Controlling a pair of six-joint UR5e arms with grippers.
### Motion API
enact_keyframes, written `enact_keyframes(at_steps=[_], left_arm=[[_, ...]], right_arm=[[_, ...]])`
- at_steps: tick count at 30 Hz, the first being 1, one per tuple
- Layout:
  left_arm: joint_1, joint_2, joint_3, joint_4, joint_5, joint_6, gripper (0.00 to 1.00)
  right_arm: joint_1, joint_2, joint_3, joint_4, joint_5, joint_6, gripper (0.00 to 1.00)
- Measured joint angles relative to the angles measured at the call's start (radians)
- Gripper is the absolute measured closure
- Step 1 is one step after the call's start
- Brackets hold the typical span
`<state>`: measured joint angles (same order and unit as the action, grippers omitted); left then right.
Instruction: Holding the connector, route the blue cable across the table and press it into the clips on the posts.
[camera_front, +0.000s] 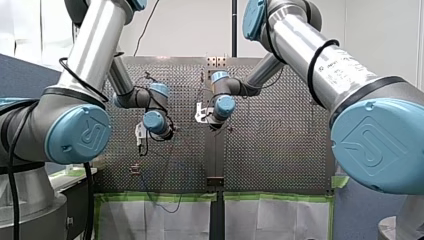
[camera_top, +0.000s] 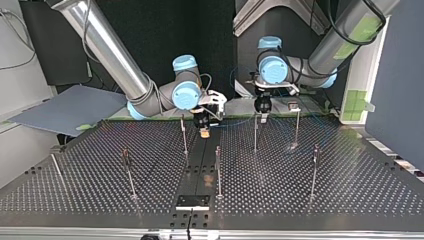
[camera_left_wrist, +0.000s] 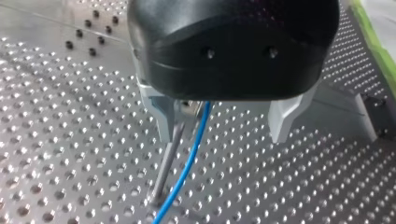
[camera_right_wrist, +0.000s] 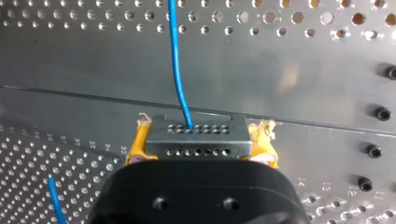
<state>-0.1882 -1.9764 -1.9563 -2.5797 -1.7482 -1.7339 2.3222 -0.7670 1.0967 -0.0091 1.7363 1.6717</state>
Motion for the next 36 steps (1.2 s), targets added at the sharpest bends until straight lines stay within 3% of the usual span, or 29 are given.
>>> enact_keyframes(at_steps=[12, 29, 36], left_arm=[[-0.008, 0.07, -0.001, -0.041, -0.06, -0.003, 0.0], [-0.027, 0.078, -0.011, -0.132, -0.053, 0.046, 0.0], [-0.066, 0.078, -0.011, -0.13, -0.057, 0.049, 0.0]], right_arm=[[-0.005, 0.0, 0.0, 0.003, -0.001, 0.001, 1.0], [-0.012, 0.0, 0.0, 0.006, -0.001, 0.002, 1.0], [-0.015, 0.0, 0.0, 0.014, -0.001, 0.004, 1.0]])
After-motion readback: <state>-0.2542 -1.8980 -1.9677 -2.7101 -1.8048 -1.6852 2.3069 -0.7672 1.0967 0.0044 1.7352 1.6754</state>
